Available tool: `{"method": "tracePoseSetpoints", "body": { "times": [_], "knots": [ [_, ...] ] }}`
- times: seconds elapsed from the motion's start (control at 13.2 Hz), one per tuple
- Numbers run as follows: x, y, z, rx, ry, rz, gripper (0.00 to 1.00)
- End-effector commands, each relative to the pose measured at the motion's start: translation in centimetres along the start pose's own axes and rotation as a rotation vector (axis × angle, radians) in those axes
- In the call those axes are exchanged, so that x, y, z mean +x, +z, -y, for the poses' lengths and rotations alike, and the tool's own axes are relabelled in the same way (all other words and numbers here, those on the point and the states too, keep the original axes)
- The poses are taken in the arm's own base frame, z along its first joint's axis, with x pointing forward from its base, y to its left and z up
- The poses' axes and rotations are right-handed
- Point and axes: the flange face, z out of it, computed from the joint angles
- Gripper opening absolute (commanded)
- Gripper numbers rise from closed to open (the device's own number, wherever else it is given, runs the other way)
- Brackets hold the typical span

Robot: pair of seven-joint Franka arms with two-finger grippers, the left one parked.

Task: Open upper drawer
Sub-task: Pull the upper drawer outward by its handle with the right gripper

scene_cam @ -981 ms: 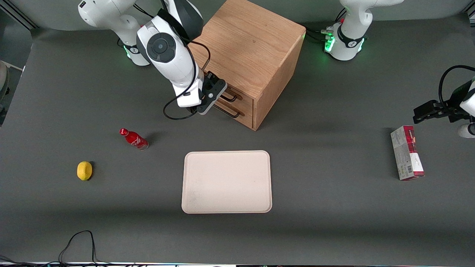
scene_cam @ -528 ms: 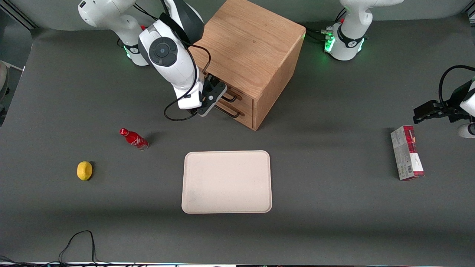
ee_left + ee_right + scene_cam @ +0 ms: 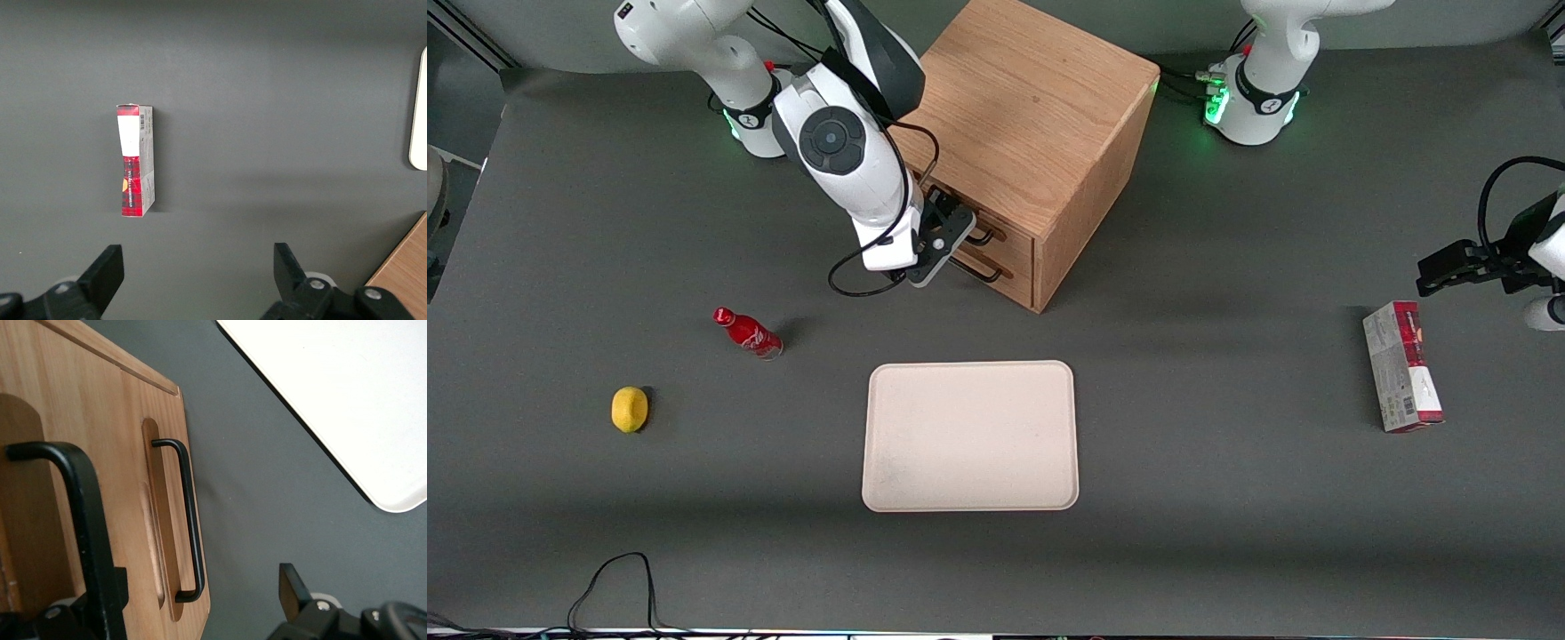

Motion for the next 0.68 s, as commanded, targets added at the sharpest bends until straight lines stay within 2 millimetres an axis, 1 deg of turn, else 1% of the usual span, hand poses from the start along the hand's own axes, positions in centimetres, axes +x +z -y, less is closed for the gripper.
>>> {"method": "tracePoseSetpoints", "body": {
  "times": [0.0,0.08,0.23,0.6],
  "knots": [
    [0.1,-0.2,-1.2,-0.002,-0.012,-0.02,1.0],
    [-0.1,-0.5,-2.8,-0.006,-0.001,-0.026,1.0],
    [-0.3,-1.0,-4.2,-0.012,-0.017,-0.033,1.0],
    [0.2,-1.7,-6.2,-0.052,-0.011,-0.04,1.0]
  ]
}}
